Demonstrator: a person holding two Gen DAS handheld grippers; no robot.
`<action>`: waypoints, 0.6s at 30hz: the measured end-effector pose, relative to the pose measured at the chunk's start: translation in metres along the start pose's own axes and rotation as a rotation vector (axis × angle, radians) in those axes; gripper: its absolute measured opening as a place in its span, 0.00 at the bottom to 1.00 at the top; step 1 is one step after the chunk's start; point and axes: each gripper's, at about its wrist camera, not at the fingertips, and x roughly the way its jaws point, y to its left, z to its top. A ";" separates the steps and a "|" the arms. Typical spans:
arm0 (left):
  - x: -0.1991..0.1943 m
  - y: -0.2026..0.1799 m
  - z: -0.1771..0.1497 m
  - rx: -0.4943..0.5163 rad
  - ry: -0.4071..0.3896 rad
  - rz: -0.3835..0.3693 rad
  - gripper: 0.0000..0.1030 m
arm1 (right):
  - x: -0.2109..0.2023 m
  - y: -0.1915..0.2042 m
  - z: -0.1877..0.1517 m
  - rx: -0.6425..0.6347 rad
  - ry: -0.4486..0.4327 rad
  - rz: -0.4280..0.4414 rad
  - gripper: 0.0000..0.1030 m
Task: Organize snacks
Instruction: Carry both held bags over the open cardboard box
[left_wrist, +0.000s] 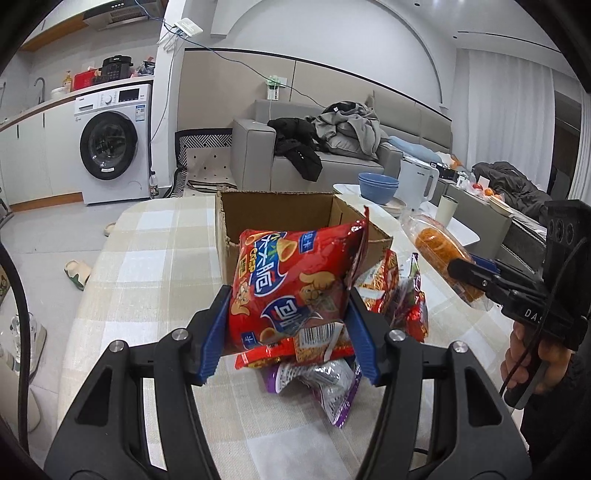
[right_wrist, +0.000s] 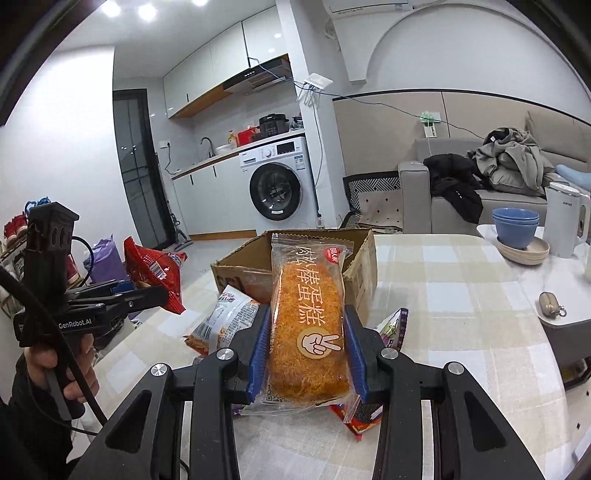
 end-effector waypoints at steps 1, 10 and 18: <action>0.002 0.001 0.003 -0.002 0.001 0.005 0.55 | 0.001 0.000 0.002 0.001 0.003 -0.002 0.37; 0.022 0.005 0.027 -0.014 0.000 0.019 0.55 | 0.016 -0.002 0.016 0.007 0.002 -0.020 0.37; 0.035 0.011 0.045 -0.011 -0.006 0.039 0.55 | 0.033 -0.011 0.027 0.011 0.016 -0.027 0.37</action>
